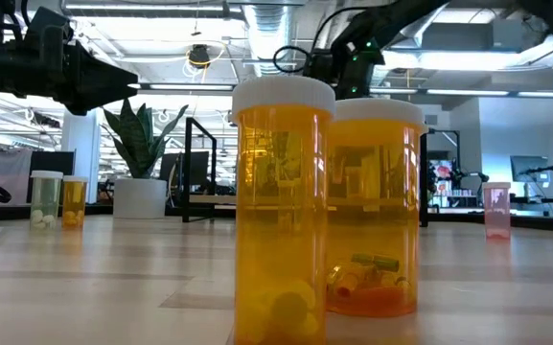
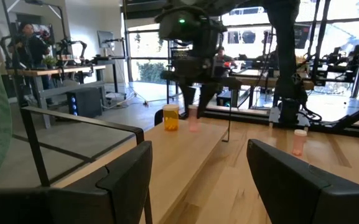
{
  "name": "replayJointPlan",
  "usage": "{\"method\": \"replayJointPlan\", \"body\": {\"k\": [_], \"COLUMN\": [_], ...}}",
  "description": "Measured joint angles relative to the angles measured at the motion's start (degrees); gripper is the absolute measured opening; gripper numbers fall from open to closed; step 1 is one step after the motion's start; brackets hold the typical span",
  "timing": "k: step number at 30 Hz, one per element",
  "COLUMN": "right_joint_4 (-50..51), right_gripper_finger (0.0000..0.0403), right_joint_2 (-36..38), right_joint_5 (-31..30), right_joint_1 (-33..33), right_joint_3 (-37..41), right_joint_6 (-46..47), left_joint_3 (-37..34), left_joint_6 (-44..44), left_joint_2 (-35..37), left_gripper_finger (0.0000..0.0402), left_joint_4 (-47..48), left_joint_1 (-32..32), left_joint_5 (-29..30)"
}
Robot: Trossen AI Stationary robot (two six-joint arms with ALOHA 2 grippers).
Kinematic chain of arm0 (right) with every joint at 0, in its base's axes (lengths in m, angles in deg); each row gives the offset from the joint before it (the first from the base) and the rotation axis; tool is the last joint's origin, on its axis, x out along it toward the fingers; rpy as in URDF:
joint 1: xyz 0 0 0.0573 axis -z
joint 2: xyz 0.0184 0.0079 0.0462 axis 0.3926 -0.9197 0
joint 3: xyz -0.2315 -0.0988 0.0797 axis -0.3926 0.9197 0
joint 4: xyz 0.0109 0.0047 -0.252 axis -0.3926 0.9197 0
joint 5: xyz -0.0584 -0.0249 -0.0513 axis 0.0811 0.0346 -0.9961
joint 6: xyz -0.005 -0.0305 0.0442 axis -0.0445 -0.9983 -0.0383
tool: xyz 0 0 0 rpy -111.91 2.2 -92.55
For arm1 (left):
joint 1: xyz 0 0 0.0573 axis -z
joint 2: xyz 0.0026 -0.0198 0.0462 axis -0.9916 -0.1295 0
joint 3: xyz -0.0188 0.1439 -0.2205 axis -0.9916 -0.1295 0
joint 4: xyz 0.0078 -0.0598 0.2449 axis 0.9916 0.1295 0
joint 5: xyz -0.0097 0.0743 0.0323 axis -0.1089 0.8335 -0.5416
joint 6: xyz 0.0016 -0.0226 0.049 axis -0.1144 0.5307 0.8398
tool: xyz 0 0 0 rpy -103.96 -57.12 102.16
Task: Pick and place medicine bottles onto shelf by color
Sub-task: Put the top right small pink pill bottle on the shelf
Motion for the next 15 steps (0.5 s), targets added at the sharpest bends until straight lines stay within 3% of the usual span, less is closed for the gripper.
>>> {"method": "replayJointPlan", "body": {"k": [7,15], "right_joint_4": [4.1,4.4], "right_gripper_finger": [0.0128,0.0128], "right_joint_2": [-6.6,-11.2], "right_joint_5": [0.1,-0.2], "right_joint_1": [1.1,5.0], "right_joint_3": [-7.9,-12.0], "right_joint_6": [-7.7,-9.0], "left_joint_3": [0.0,0.0], "left_joint_6": [0.0,0.0], "left_joint_2": [0.0,0.0], "left_gripper_finger": [0.0249,0.0249], "left_joint_4": [0.0,0.0], "left_joint_1": [0.0,0.0], "left_joint_5": [0.0,0.0]}}
